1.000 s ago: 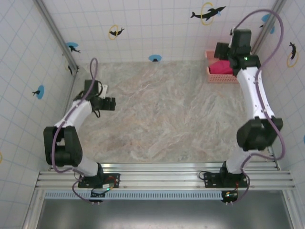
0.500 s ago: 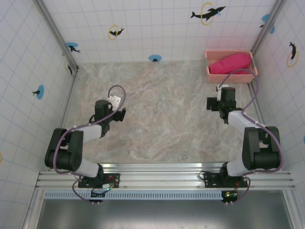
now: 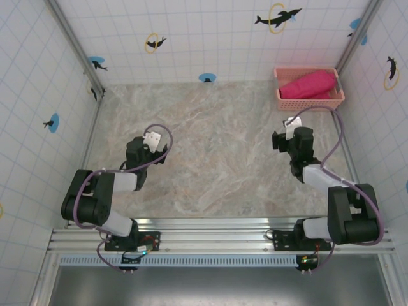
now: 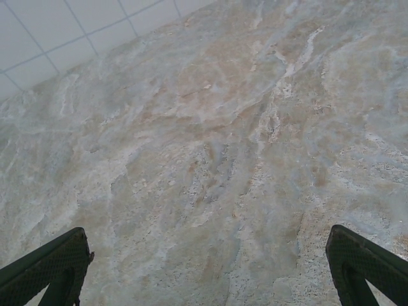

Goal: Roll up the long pants

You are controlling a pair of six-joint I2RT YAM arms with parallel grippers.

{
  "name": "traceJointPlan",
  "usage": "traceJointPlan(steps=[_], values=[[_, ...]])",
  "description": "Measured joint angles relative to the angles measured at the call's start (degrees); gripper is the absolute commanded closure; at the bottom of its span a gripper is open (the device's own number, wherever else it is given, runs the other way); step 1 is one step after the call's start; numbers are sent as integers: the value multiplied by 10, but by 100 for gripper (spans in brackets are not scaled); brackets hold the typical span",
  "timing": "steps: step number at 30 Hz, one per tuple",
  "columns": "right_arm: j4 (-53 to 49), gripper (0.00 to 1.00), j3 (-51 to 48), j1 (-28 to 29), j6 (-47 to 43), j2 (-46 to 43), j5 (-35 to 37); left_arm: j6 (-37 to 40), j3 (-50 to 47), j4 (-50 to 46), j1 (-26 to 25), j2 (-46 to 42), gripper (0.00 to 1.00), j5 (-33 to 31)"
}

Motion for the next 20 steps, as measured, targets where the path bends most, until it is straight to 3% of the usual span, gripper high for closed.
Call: traceJointPlan(steps=[4,7,10,20], values=[[41,2,-49,6,3,10,21,0,0,2,0,0,3,0],[136,1,-67,8,5,72,41,0,0,4,2,0,2,0],[148,1,-70,11,4,110,42,0,0,4,3,0,2,0],[173,1,-69,19,-7,111,33,0,0,7,3,0,3,0]])
